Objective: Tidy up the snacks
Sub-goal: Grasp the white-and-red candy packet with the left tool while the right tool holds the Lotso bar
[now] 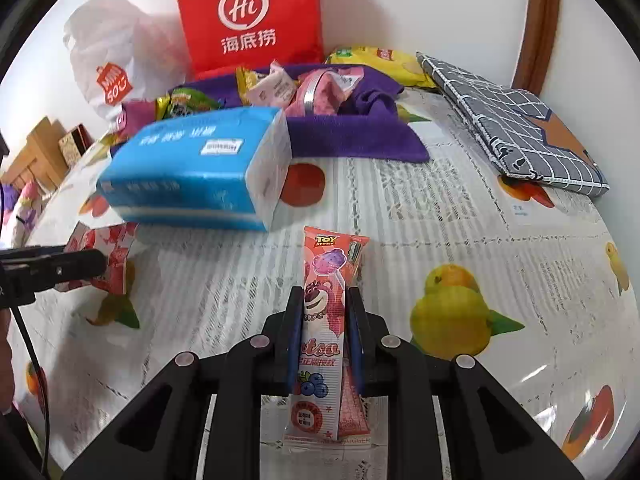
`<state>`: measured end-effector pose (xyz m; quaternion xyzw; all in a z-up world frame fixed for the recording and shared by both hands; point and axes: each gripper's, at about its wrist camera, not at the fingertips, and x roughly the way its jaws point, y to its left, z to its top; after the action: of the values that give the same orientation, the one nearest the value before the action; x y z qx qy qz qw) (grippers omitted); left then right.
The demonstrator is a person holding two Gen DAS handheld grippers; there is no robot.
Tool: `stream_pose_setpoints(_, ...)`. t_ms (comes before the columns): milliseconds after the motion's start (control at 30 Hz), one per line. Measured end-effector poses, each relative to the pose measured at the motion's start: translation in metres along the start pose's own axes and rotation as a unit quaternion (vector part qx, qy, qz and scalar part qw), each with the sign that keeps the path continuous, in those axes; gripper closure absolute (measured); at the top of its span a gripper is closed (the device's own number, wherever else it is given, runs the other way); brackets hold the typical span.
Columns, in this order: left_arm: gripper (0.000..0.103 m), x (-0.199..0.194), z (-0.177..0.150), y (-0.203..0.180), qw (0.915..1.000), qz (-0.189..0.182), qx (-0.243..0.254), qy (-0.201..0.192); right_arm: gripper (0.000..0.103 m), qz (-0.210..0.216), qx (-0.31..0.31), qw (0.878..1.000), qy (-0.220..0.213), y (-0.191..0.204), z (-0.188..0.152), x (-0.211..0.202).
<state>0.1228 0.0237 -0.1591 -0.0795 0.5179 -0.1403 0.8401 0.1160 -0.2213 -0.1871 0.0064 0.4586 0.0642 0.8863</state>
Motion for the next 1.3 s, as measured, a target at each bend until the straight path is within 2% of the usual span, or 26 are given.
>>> stream_pose_setpoints(433,0.063,-0.024,0.02,0.001,0.9994,0.006,0.027,-0.018,0.083,0.017,0.019,0.999,-0.025,0.011,0.029,-0.021)
stream_pose_setpoints(567,0.073,-0.033,0.026,0.001,0.9991,0.004,0.033,-0.027,0.083,0.017,0.018,0.999,-0.034,0.017,0.037,-0.027)
stream_pose_setpoints(767,0.075,-0.025,0.025,0.006,0.9993,0.003,0.033,-0.015,0.083,0.02,0.01,0.999,-0.031,0.024,0.04,-0.024)
stream_pose_setpoints(933,0.075,-0.015,0.022,0.021,1.0,0.001,0.006,0.002,0.083,0.017,0.014,0.999,-0.023,0.022,0.038,-0.019)
stream_pose_setpoints(1033,0.063,-0.017,0.023,0.038,0.9999,0.006,-0.014,0.001,0.083,0.017,0.019,0.999,-0.022,0.019,0.037,-0.018)
stream_pose_setpoints(1067,0.054,-0.018,0.023,0.042,0.9998,0.007,-0.018,-0.001,0.083,0.019,0.021,0.999,-0.022,0.018,0.037,-0.018)
stream_pose_setpoints(1100,0.049,-0.019,0.023,0.046,0.9997,0.01,-0.02,-0.004,0.083,0.02,0.021,0.999,-0.022,0.018,0.037,-0.018)
stream_pose_setpoints(1300,0.045,-0.02,0.022,0.048,0.9997,0.017,-0.016,-0.007,0.083,0.026,0.025,0.999,-0.017,0.016,0.033,-0.012)
